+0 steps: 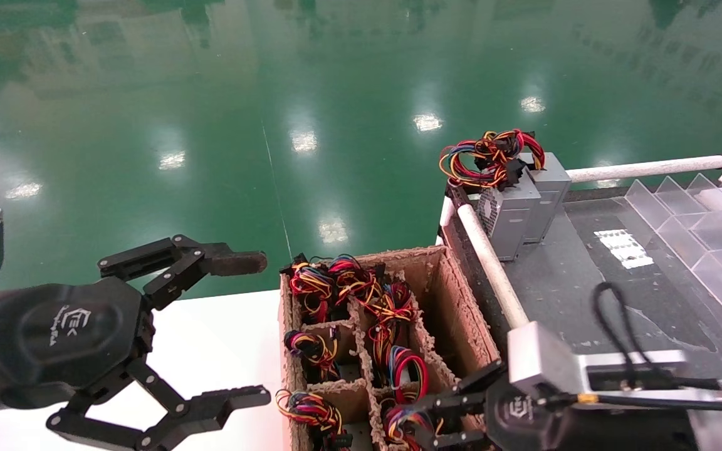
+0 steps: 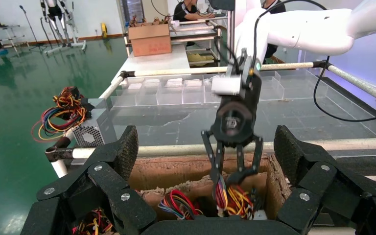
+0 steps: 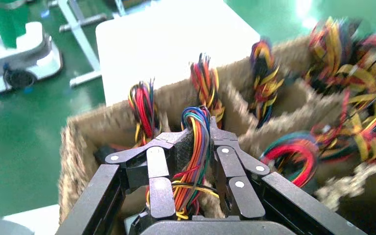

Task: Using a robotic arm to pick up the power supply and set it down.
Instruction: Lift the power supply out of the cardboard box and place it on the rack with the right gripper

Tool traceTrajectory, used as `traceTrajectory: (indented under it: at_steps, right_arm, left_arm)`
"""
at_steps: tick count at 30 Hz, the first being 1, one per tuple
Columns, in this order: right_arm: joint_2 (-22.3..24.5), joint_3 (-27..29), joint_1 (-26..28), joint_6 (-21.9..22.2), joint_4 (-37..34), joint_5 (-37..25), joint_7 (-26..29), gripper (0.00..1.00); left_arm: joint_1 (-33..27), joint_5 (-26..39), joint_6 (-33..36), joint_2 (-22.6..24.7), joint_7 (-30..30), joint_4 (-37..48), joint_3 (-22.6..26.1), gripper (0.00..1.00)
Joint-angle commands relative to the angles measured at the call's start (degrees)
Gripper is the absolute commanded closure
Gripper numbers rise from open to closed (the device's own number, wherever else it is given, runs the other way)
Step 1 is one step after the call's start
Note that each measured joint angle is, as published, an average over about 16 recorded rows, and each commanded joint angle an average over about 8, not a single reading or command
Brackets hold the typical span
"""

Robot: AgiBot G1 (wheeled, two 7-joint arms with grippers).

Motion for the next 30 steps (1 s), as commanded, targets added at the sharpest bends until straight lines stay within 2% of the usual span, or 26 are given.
traceTrajectory:
  at_steps: [1, 8, 15, 23, 30]
  right_arm:
    - [0.97, 1.03, -0.71, 0.70, 1.16, 1.29, -0.20, 1.00]
    - [4.57, 6.78, -2.94, 4.32, 3.42, 8.31, -1.34, 1.00]
    - [7.62, 11.90, -2.98, 6.48, 3.17, 14.01, -1.93, 1.00]
    - [11.35, 16.57, -2.48, 9.34, 1.18, 16.60, -3.38, 1.00]
    - [13.13, 19.13, -1.27, 11.62, -4.52, 16.64, -5.72, 1.00]
  left_arm:
    - [0.00, 0.00, 0.00, 0.00, 0.00, 0.00, 0.00, 0.00]
    - [0.00, 0.00, 0.00, 0.00, 0.00, 0.00, 0.01, 0.00]
    - [0.00, -0.01, 0.00, 0.00, 0.01, 0.00, 0.01, 0.00]
    - [0.00, -0.01, -0.01, -0.01, 0.01, 0.00, 0.02, 0.00]
    - [-0.01, -0.02, -0.01, -0.01, 0.01, 0.00, 0.02, 0.00]
